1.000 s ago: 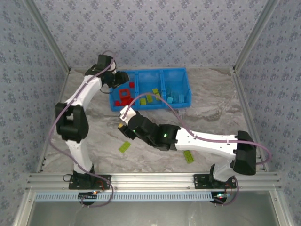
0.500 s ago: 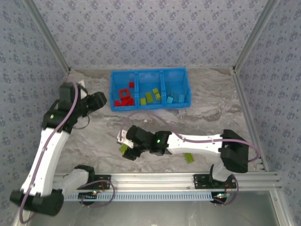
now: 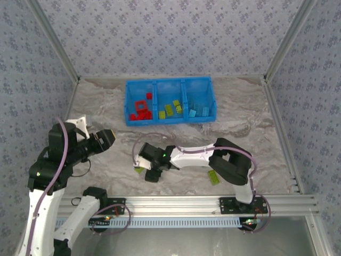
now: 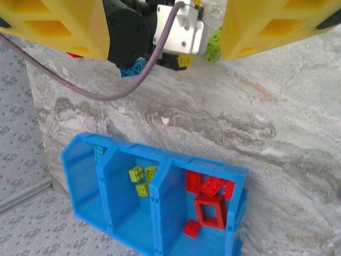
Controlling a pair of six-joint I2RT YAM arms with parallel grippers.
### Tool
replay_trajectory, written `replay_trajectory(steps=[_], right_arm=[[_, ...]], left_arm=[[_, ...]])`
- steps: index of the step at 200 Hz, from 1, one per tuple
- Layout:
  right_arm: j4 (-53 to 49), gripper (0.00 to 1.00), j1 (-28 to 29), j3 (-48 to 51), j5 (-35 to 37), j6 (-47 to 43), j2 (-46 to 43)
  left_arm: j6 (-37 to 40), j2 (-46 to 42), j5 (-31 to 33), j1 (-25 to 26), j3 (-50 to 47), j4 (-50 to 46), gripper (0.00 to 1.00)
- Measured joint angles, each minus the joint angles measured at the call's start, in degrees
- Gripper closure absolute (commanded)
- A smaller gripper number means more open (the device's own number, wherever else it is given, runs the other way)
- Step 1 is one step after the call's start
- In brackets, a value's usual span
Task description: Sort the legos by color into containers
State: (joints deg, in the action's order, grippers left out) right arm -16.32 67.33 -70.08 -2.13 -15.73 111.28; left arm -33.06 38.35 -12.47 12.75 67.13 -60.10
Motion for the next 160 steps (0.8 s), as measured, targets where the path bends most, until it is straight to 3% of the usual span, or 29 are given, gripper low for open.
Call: replay_trajectory(steps=[62, 102, 129, 160], right_arm=[[-2.0, 0.24, -2.1, -10.8, -0.8, 0.0, 7.7], [-4.6, 0.3, -4.8, -17.2, -3.8, 2.5, 11.8], [-6.7, 0.4, -6.3, -20.8, -4.7, 4.3, 13.7], [-9.3, 0.42, -6.7, -23.4, -4.3, 6.3, 15.0]], left_arm=[[0.0, 0.6, -1.4, 0.0, 1.6, -1.5, 0.44], [-0.1, 0.8, -2.3, 0.0, 1.8, -1.4, 0.44], [-0.5, 0.8, -3.8, 0.0, 1.8, -1.5, 0.44], [-1.1, 1.1, -4.7, 0.0, 3.6, -5.6, 0.44]])
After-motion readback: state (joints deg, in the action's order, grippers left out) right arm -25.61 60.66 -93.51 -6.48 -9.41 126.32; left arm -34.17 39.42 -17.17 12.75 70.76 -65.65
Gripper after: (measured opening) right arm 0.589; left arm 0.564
